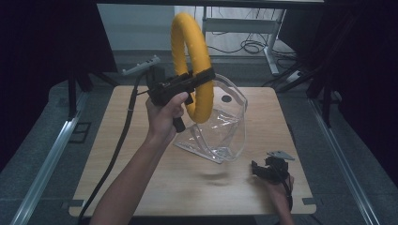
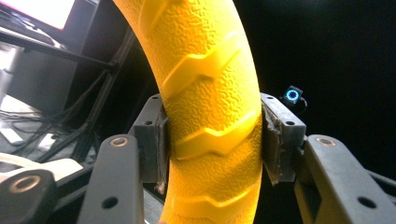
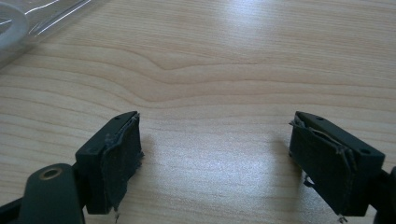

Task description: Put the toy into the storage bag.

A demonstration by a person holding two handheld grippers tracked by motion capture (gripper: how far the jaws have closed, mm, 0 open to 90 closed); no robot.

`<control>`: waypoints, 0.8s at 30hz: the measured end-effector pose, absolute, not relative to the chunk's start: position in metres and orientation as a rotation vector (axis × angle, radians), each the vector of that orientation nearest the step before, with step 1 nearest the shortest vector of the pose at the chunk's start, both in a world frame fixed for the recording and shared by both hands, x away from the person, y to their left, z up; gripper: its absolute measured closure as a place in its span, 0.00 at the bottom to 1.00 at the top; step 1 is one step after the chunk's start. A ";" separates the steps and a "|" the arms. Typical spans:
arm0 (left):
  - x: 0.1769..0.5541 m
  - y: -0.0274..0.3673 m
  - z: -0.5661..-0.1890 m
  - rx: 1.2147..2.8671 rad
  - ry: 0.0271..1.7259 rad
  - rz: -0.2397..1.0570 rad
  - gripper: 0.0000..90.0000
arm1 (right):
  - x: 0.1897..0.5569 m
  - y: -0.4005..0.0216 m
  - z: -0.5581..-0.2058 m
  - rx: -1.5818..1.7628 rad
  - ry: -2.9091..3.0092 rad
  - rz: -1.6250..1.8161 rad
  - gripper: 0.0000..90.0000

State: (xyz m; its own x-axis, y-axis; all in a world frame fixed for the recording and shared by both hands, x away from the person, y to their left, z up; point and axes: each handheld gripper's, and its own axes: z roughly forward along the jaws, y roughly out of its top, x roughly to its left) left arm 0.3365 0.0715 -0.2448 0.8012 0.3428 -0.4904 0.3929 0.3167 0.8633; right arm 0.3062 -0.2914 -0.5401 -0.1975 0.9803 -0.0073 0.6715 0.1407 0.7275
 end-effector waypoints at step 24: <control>0.351 0.009 -0.267 1.345 0.656 -0.119 0.56 | 0.306 -0.291 -0.540 1.577 1.932 0.826 0.18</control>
